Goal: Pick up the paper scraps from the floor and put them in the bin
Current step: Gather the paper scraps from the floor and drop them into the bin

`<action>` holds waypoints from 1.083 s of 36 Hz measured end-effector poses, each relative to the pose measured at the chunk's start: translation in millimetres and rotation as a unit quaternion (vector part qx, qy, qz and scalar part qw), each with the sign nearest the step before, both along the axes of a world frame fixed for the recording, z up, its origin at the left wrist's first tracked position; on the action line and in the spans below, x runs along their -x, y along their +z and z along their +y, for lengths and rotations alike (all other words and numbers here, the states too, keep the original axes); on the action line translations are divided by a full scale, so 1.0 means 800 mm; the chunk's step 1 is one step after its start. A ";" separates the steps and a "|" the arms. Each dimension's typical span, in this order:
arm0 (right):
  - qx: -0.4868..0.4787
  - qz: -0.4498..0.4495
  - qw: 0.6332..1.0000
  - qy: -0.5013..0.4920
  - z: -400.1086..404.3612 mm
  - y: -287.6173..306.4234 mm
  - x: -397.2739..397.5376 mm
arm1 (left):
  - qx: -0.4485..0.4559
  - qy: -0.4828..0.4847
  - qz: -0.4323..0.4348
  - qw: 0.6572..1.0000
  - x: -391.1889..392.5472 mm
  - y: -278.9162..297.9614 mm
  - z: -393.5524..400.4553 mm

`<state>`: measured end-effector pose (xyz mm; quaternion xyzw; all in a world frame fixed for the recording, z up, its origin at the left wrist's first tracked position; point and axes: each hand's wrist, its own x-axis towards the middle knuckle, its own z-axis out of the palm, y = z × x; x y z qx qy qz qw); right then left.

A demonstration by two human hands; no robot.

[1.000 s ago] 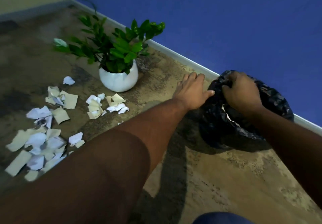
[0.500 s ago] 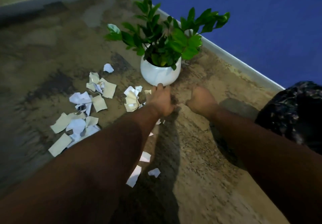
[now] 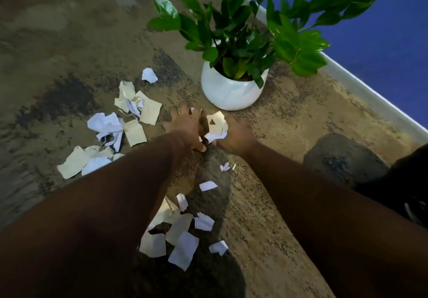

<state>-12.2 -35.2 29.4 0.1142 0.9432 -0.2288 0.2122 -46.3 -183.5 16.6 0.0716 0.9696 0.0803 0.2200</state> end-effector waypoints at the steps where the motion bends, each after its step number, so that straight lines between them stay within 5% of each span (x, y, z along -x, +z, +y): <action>1: -0.001 -0.001 1.000 -0.006 -0.004 -0.003 0.003 | -0.004 -0.001 0.004 1.000 0.005 -0.003 -0.002; 13: -0.093 -0.050 0.994 0.017 -0.041 -0.026 0.027 | 0.004 -0.055 -0.042 0.998 0.033 -0.014 -0.006; 23: -0.178 0.031 0.980 0.081 -0.046 -0.039 0.005 | -0.029 -0.063 0.009 0.998 0.023 -0.025 -0.001; 31: -0.092 0.120 0.987 0.062 -0.052 -0.040 -0.021 | -0.035 -0.092 0.133 0.986 -0.003 -0.042 0.010; 39: -0.044 0.104 0.992 0.052 -0.043 -0.028 -0.046 | -0.094 -0.030 0.100 0.990 -0.032 -0.033 0.010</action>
